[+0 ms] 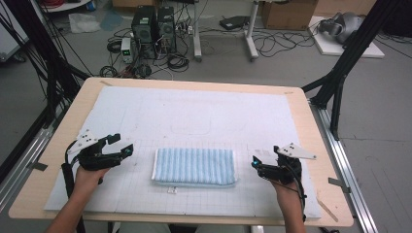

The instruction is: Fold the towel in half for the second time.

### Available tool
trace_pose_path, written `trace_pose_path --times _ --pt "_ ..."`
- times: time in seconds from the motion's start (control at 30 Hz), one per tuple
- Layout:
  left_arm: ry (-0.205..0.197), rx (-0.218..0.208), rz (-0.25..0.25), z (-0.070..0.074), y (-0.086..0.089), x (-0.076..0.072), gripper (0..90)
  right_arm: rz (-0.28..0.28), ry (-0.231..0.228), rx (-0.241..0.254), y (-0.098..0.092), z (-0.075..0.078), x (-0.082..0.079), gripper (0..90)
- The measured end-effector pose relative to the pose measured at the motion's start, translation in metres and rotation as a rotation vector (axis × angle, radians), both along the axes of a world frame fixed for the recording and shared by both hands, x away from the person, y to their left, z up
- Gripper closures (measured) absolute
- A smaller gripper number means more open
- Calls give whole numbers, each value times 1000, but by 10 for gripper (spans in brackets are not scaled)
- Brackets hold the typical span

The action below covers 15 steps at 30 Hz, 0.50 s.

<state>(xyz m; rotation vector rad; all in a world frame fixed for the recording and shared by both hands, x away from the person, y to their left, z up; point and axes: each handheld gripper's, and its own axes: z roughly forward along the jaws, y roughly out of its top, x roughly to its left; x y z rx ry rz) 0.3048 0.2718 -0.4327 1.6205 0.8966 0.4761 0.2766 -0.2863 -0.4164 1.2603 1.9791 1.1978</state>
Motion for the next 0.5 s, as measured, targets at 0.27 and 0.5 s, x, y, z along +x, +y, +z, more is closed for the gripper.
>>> trace_pose_path --times 0.27,0.5 --pt "-1 9 -11 0 -3 -1 241 -3 3 6 -2 -3 2 112" --pt "2 13 -9 -1 -3 -1 243 -2 0 0 -1 -4 1 111"
